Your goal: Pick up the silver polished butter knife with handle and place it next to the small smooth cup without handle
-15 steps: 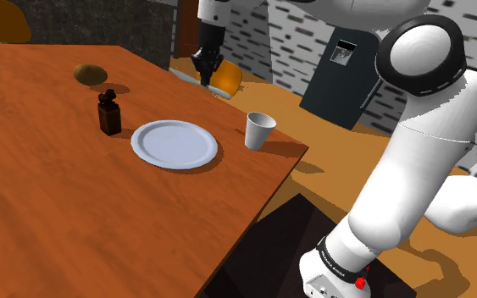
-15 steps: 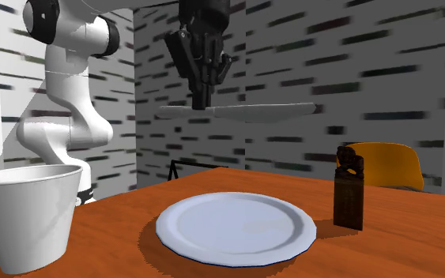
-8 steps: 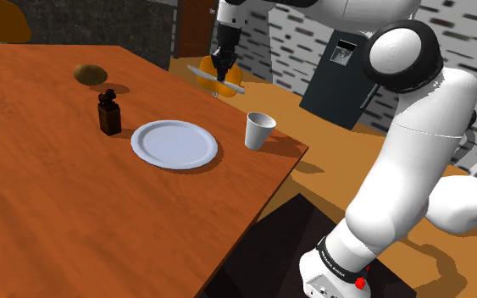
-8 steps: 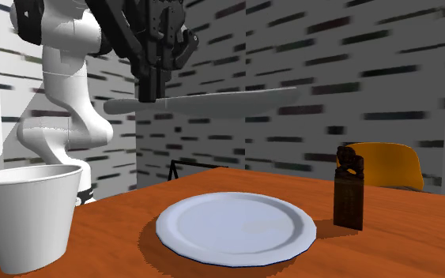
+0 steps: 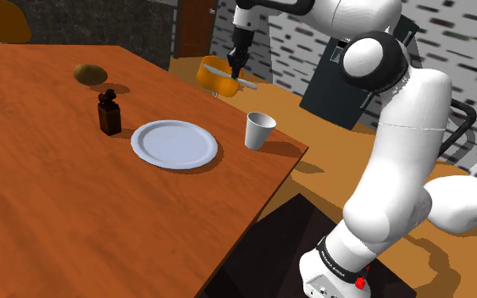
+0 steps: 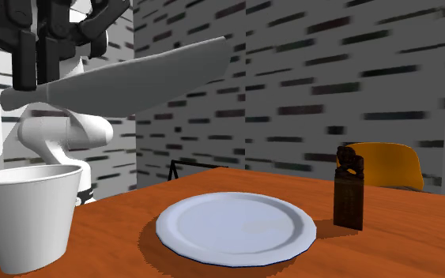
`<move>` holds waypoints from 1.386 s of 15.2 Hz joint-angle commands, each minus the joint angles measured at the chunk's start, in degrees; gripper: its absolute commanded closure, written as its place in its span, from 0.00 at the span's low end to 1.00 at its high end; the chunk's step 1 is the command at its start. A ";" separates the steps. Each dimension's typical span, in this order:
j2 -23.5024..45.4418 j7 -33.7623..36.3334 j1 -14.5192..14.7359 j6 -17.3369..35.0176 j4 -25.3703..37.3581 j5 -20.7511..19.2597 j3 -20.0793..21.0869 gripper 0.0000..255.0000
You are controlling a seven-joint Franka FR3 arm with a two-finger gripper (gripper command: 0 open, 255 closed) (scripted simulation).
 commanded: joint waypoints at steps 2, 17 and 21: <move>4.76 -3.46 -1.71 -3.06 7.93 -0.50 -1.09 1.00; 9.57 -7.31 -4.81 2.71 7.07 -0.85 -2.18 1.00; 8.91 -7.16 -5.10 6.22 2.89 -0.80 -2.17 1.00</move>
